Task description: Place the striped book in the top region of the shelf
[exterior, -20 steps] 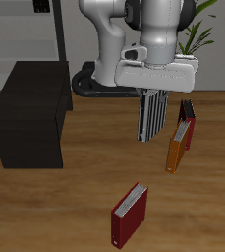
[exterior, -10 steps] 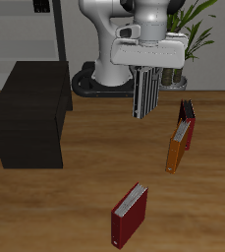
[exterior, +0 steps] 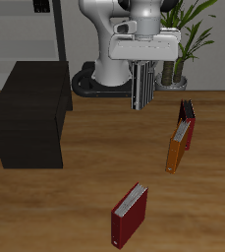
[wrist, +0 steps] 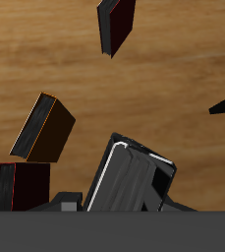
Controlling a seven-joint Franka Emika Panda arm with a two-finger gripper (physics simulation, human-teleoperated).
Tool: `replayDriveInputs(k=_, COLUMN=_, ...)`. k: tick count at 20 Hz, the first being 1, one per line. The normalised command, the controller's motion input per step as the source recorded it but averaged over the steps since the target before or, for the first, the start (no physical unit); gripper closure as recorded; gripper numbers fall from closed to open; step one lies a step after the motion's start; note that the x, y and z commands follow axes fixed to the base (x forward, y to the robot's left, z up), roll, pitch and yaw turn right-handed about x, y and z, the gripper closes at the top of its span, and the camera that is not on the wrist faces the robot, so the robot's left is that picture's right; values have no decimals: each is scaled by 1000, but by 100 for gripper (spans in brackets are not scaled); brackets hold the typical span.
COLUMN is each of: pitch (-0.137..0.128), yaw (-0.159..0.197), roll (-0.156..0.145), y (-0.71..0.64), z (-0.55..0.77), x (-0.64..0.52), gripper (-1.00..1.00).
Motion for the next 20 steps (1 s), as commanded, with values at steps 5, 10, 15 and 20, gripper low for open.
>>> replayDriveInputs(k=5, pitch=24, yaw=67, roll=-55, y=-47, z=-119, x=-407, gripper=100)
replayDriveInputs(k=10, pitch=26, yaw=95, roll=-113, y=-64, z=-97, x=-355, gripper=100)
replayDriveInputs(k=15, pitch=33, yaw=61, roll=-186, y=-80, z=-45, x=-243, gripper=100)
replayDriveInputs(k=20, pitch=-10, yaw=109, roll=-177, y=-36, z=-61, x=-149, gripper=100)
